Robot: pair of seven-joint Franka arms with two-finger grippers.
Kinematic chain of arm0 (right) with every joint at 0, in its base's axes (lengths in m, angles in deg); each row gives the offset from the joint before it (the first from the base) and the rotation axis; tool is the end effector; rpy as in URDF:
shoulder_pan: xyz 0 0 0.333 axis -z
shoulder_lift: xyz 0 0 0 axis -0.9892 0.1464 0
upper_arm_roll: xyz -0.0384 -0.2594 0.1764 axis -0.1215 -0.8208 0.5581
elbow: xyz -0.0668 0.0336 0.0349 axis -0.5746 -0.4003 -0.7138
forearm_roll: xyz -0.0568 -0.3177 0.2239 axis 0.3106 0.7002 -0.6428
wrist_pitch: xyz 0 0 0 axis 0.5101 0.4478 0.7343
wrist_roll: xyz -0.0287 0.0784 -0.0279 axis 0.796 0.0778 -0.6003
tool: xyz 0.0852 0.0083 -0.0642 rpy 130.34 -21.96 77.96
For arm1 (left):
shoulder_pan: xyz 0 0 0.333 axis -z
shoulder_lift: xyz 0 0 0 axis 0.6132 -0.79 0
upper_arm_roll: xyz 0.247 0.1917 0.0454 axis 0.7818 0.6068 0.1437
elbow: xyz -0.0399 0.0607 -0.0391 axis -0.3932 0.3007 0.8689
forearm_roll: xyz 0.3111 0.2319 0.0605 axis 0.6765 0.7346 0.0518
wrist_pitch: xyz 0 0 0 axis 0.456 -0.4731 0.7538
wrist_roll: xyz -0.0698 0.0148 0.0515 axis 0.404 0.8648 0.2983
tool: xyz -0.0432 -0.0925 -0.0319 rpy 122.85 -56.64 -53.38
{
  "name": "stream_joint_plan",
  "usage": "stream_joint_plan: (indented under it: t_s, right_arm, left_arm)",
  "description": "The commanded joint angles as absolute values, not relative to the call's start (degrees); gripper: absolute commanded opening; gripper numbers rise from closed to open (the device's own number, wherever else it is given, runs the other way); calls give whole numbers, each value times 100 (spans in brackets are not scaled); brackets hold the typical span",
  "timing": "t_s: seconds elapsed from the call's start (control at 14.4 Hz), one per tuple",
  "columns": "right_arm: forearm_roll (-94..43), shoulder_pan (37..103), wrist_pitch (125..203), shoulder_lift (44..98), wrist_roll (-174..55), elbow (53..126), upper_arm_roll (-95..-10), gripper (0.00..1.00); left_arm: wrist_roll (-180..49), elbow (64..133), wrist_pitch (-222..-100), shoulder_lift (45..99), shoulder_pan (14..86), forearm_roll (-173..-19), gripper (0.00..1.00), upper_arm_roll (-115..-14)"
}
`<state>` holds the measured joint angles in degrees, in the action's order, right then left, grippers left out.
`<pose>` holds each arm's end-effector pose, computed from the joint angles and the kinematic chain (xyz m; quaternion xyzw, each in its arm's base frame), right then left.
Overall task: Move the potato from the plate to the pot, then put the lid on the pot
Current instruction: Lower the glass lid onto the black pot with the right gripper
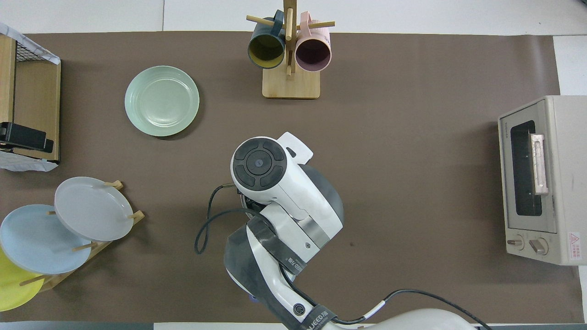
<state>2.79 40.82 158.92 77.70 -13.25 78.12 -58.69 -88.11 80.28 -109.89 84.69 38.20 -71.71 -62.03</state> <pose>0.4971 0.4404 0.4101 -0.9995 -0.0231 0.0191 0.0072 0.5337 -0.0119 0.6391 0.9975 -0.0702 -0.0063 0.0104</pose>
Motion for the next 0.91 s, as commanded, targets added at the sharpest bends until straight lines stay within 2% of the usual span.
stream_joint_plan:
  t_s: [0.0, 0.28, 0.35, 0.42, 0.63, 0.7, 0.77, 0.84]
  right_arm:
    - [307, 4177, 15871, 7708, -1438, 7878, -5820, 0]
    - [307, 4159, 15941, 7717, -1438, 7948, -5820, 0]
    - [307, 4177, 15941, 7708, -1447, 7957, -5820, 0]
    - [316, 4168, 15941, 7717, -1447, 7957, -5820, 4]
    - [316, 4177, 15985, 7717, -1447, 7939, -5820, 57]
    - [316, 4185, 15976, 7717, -1447, 7913, -5829, 81]
    - [342, 4186, 15985, 7717, -1447, 7895, -5829, 100]
    - [420, 4203, 15976, 7708, -1456, 7843, -5838, 100]
  left_arm:
    - [-8850, 8439, -10957, 8833, 3922, -7026, 100, -6132]
    - [-8806, 8485, -11098, 8824, 4036, -7026, 100, -6027]
    - [-8797, 8458, -11107, 8798, 4341, -7026, 100, -5713]
    - [-8788, 8423, -11116, 8772, 4605, -7035, 100, -5431]
    - [-8788, 8326, -11151, 8544, 4687, -7052, 100, -5428]
    - [-8727, 8265, -11169, 8439, 4687, -7070, 100, -5481]
    - [-8666, 8178, -11186, 8403, 4618, -7070, 100, -5568]
    - [-8665, 8125, -11169, 8394, 4538, -7061, 100, -5700]
